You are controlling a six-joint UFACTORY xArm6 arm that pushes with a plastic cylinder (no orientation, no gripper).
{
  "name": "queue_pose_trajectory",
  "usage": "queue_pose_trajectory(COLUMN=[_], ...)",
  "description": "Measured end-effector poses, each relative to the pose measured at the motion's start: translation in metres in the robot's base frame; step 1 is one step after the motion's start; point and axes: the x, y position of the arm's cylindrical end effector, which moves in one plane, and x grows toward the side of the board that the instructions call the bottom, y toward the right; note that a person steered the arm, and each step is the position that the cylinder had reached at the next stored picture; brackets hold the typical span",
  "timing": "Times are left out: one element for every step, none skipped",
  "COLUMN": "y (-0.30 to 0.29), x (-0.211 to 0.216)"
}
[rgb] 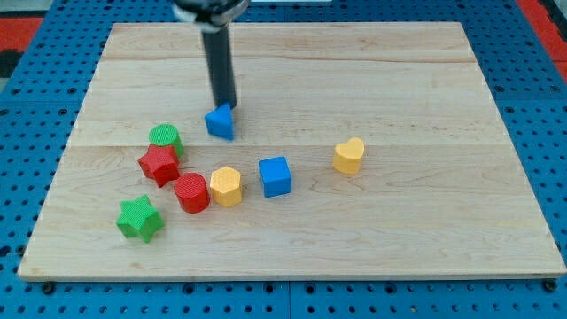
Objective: Move the yellow heart to the right of the blue cube
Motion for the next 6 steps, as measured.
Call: queue_pose_trajectory(y=[-0.037,0.012,0.115,0.195,0.183,0.263], x=[0.053,0.027,0.036,0.042,0.017,0.036])
